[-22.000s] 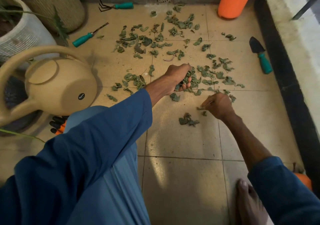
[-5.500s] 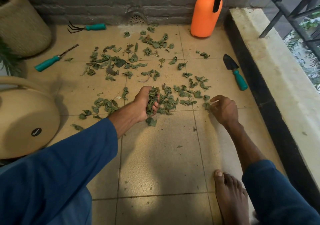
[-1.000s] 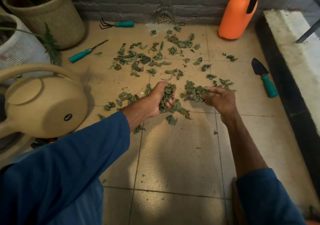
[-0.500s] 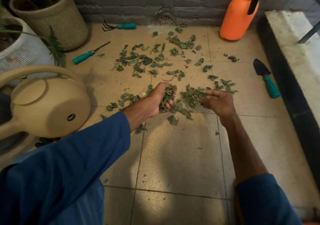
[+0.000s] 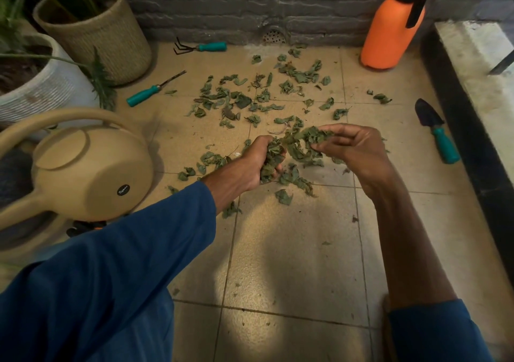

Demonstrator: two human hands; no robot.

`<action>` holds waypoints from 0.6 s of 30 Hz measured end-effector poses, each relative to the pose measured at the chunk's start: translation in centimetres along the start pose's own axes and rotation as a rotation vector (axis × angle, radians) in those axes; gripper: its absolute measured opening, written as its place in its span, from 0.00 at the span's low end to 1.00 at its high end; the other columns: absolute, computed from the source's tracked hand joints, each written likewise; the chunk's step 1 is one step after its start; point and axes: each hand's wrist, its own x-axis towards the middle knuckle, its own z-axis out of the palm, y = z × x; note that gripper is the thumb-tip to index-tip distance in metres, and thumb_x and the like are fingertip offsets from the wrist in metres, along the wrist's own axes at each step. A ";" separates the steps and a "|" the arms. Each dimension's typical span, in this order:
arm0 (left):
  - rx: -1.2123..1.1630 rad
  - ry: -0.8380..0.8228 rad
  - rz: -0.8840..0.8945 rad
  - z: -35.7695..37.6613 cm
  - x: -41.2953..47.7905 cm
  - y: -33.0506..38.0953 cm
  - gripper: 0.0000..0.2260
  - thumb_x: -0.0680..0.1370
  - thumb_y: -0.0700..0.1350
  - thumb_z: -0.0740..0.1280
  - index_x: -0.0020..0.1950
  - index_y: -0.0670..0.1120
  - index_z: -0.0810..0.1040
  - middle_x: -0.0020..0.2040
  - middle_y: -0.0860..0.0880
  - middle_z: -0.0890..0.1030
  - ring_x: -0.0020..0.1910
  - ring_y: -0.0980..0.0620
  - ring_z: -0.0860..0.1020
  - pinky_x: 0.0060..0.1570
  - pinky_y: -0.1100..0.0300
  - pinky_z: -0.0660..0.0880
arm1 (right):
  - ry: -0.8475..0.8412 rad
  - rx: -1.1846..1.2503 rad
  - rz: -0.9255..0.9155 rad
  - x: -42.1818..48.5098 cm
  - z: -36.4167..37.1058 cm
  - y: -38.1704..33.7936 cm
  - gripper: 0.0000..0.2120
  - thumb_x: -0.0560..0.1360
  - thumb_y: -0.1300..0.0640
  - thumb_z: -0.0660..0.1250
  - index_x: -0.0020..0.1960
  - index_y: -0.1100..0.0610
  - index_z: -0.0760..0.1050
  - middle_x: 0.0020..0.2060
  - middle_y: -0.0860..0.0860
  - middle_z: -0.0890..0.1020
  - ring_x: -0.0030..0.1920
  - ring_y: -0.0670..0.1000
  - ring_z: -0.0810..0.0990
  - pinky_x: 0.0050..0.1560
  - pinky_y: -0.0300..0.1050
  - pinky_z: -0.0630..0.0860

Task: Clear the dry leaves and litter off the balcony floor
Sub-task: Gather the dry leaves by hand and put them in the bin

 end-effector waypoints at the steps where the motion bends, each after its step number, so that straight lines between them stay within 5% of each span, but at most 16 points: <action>1: -0.005 -0.005 -0.006 0.1 0.0 0.0 0.17 0.84 0.51 0.55 0.44 0.44 0.79 0.34 0.48 0.78 0.26 0.52 0.72 0.20 0.67 0.66 | -0.005 -0.034 -0.024 0.0 0.3 -0.3 0.19 0.67 0.64 0.78 0.57 0.58 0.83 0.44 0.54 0.88 0.45 0.51 0.87 0.44 0.36 0.80; 9: -0.056 -0.090 -0.060 0.7 -0.7 0.3 0.14 0.82 0.53 0.58 0.45 0.45 0.76 0.31 0.49 0.78 0.25 0.53 0.74 0.17 0.67 0.66 | -0.028 -0.264 -0.135 0.4 3.7 0.4 0.13 0.69 0.63 0.79 0.52 0.54 0.86 0.44 0.48 0.88 0.47 0.51 0.87 0.52 0.57 0.84; 18: -0.060 -0.212 -0.069 0.0 -1.4 0.6 0.15 0.82 0.52 0.58 0.51 0.42 0.77 0.34 0.46 0.81 0.28 0.49 0.80 0.16 0.68 0.67 | -0.019 -0.200 -0.063 0.2 4.8 0.6 0.12 0.70 0.67 0.77 0.52 0.56 0.86 0.38 0.55 0.87 0.38 0.59 0.86 0.47 0.63 0.83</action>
